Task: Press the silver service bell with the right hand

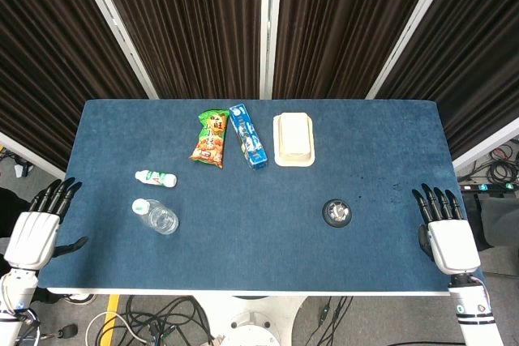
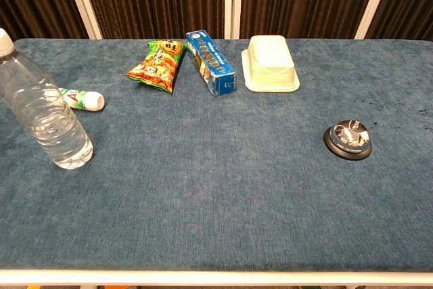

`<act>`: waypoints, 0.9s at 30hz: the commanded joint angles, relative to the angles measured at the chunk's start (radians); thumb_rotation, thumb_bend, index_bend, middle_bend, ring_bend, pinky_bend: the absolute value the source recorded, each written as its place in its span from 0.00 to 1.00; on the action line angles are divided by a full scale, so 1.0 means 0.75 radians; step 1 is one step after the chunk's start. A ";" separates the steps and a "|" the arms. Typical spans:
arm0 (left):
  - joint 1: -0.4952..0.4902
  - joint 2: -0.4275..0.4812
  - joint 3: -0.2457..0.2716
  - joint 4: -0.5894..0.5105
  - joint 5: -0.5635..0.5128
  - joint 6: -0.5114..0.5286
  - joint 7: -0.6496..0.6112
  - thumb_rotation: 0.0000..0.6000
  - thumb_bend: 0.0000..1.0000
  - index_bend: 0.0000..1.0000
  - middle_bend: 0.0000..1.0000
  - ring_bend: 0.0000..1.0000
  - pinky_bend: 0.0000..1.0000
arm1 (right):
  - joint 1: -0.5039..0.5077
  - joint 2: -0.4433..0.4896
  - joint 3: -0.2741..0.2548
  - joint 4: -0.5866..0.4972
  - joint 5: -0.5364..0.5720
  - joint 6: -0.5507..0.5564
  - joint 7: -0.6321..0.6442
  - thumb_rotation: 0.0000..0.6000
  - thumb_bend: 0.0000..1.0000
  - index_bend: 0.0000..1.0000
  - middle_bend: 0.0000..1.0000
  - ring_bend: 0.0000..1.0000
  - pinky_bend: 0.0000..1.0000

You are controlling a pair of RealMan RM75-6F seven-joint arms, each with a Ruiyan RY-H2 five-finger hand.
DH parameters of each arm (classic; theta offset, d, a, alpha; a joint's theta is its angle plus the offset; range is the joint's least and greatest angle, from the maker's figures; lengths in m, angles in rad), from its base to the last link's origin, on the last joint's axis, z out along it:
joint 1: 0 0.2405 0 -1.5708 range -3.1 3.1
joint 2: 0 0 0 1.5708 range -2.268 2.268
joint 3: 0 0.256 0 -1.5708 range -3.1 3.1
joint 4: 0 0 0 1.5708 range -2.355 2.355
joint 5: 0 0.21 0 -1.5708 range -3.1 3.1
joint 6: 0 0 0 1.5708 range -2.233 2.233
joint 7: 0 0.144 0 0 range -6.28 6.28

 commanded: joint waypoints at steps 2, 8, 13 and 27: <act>0.002 -0.001 0.003 0.000 0.001 -0.001 0.003 1.00 0.02 0.07 0.04 0.00 0.15 | 0.001 0.000 -0.004 -0.001 -0.007 -0.006 -0.004 1.00 0.60 0.00 0.00 0.00 0.00; 0.001 -0.001 0.000 0.001 -0.003 -0.002 0.002 1.00 0.02 0.07 0.04 0.00 0.15 | 0.002 -0.005 -0.007 0.003 -0.016 -0.011 -0.003 1.00 0.60 0.00 0.00 0.00 0.00; -0.004 0.004 -0.001 -0.005 -0.003 -0.009 0.003 1.00 0.02 0.07 0.04 0.00 0.15 | 0.004 -0.013 -0.009 0.008 -0.016 -0.023 -0.005 1.00 0.63 0.00 0.01 0.00 0.00; 0.001 -0.008 0.005 0.018 -0.004 -0.010 -0.008 1.00 0.02 0.07 0.04 0.00 0.15 | 0.054 -0.176 -0.051 0.075 -0.028 -0.145 -0.189 1.00 1.00 0.00 0.87 0.82 0.78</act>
